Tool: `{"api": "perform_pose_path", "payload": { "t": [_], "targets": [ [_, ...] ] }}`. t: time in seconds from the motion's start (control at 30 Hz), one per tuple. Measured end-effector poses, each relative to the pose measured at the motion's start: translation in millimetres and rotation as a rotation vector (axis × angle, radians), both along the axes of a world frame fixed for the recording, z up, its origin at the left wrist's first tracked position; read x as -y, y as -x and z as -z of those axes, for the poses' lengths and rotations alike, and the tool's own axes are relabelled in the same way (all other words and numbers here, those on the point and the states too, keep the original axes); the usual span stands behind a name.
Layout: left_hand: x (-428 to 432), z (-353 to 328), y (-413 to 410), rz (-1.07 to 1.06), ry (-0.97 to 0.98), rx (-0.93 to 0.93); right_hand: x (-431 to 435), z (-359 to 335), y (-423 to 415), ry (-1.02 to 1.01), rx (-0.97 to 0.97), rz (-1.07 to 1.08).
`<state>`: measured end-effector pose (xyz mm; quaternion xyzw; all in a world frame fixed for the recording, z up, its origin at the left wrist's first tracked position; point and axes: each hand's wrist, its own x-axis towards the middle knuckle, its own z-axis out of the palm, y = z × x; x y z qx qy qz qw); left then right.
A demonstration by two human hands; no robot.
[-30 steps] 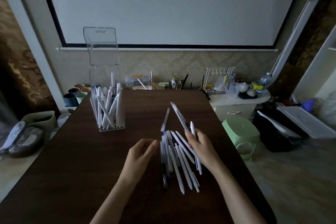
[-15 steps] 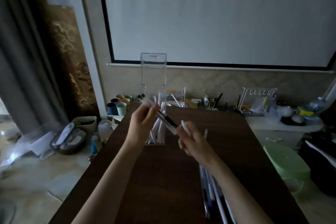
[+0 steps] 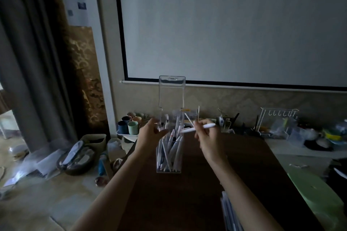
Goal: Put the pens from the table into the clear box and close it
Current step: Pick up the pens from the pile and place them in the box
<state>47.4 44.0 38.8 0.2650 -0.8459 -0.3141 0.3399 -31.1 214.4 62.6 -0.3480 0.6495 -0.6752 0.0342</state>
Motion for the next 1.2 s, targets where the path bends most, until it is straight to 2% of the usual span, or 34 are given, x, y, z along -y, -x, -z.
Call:
{"api": "perform_pose_path", "payload": {
  "t": [0.2, 0.33, 0.5, 0.63, 0.77, 0.83, 0.97, 1.1, 1.2],
  "targets": [
    [-6, 33, -16, -0.036, -0.095, -0.119, 47, -8, 21, -0.33, -0.017, 0.004],
    [-26, 66, -35, -0.022, -0.301, -0.114, 65, -2, 25, -0.318, -0.109, 0.174],
    [-52, 91, -60, -0.005, -0.451, -0.119, 56, 5, 23, -0.501, -0.231, 0.024],
    [-67, 93, -65, 0.028, -0.429, -0.118, 14, 8, 28, -0.557, -0.195, -0.049],
    [-89, 92, -54, 0.114, -0.382, -0.06, -38, 34, 72, -0.592, -0.017, 0.276],
    [-101, 99, -47, 0.142, -0.358, -0.048, -59, 58, 90, -0.741, 0.047, 0.357],
    [-120, 112, -45, 0.207, -0.412, -0.006, -68, 104, 93, -1.114, 0.164, 0.329],
    [-129, 120, -48, 0.255, -0.365, 0.03, -53, 126, 87, -1.195, 0.019, 0.459],
    [-127, 120, -49, 0.248, -0.357, 0.061, -47, 126, 86, -1.139, 0.057, 0.435]
  ]
}}
